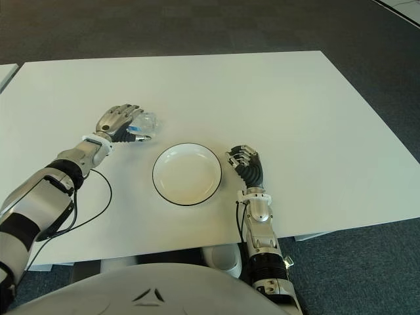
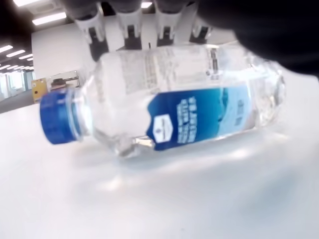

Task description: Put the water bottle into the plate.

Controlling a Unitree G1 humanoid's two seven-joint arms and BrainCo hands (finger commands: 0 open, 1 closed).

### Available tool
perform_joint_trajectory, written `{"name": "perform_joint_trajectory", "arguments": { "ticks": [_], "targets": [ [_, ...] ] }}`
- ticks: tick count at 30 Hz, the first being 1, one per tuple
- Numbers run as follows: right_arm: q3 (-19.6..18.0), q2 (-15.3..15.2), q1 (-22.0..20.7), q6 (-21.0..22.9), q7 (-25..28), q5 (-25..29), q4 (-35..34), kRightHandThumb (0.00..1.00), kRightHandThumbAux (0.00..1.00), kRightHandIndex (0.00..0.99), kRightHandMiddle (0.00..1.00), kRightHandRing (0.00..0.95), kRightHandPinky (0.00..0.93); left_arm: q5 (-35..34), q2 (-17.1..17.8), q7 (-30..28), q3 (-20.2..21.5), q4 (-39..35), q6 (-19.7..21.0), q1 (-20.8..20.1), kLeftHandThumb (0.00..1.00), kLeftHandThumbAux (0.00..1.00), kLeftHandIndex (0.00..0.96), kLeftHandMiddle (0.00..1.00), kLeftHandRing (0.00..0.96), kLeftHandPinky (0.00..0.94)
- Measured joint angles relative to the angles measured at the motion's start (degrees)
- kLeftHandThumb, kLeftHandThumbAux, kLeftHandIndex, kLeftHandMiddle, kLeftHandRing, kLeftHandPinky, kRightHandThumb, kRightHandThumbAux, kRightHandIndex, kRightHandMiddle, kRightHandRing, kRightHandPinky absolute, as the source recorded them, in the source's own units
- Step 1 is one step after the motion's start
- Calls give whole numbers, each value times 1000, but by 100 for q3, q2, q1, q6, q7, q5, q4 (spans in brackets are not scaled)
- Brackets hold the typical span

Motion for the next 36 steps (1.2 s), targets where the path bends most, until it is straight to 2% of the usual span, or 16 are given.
{"name": "perform_joint_trajectory", "arguments": {
  "ticks": [14, 25, 36],
  "targets": [
    [-10, -5, 104, -1, -48, -6, -62, 705, 729, 429, 509, 521, 527, 22, -75, -562, -347, 127, 201, -125, 585, 251, 0, 0, 0, 0],
    [-41, -4, 141, 0, -54, -7, -112, 706, 728, 430, 510, 516, 503, -160, -124, -980, -256, 124, 322, -151, 596, 275, 0, 0, 0, 0],
    [-62, -4, 170, 3, -55, -3, -174, 705, 729, 430, 513, 519, 519, -381, -194, -1314, -73, 108, 641, -165, 590, 320, 0, 0, 0, 0]
  ]
}}
